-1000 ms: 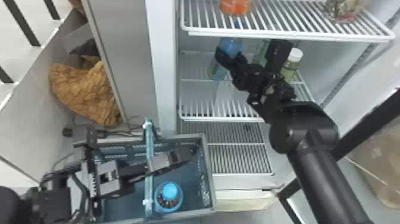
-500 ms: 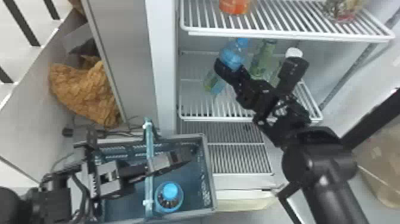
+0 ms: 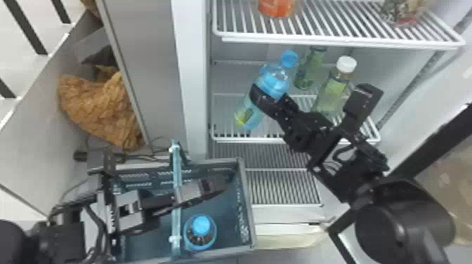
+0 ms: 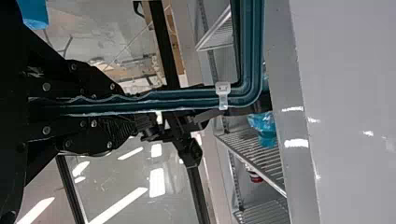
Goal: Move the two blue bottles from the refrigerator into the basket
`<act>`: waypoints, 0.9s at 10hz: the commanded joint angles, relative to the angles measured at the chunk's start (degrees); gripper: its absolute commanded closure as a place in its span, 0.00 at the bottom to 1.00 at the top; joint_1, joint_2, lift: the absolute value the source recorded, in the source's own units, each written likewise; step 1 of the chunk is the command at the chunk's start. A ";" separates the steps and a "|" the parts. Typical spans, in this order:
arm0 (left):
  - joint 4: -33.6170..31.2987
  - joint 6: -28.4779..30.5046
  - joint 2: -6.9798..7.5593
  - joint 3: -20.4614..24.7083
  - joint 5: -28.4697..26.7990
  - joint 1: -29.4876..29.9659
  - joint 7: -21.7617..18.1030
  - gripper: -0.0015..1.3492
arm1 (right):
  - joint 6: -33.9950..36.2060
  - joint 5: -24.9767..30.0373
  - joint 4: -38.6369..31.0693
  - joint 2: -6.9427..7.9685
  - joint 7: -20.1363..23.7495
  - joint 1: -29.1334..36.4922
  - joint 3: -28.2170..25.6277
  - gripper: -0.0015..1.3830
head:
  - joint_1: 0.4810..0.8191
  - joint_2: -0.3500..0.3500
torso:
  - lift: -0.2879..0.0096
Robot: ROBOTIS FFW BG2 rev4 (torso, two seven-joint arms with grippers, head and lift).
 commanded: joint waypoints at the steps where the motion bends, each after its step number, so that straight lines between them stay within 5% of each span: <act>1: 0.02 0.00 0.03 0.00 -0.04 0.00 0.00 0.89 | 2.83 -0.87 -5.10 -0.30 0.58 3.81 -1.10 0.92 | 0.63 0.38 | 0.23; 6: 0.30 -0.28 0.03 0.12 0.08 0.14 0.09 0.89 | 9.44 -4.18 -14.38 -0.83 1.90 13.37 -2.01 0.92 | 0.63 0.40 | 0.23; 9: 0.30 -0.42 0.03 -0.11 0.19 0.00 0.09 0.89 | 12.95 -5.44 -12.69 -0.91 2.87 13.80 -0.18 0.92 | 0.63 0.44 | 0.23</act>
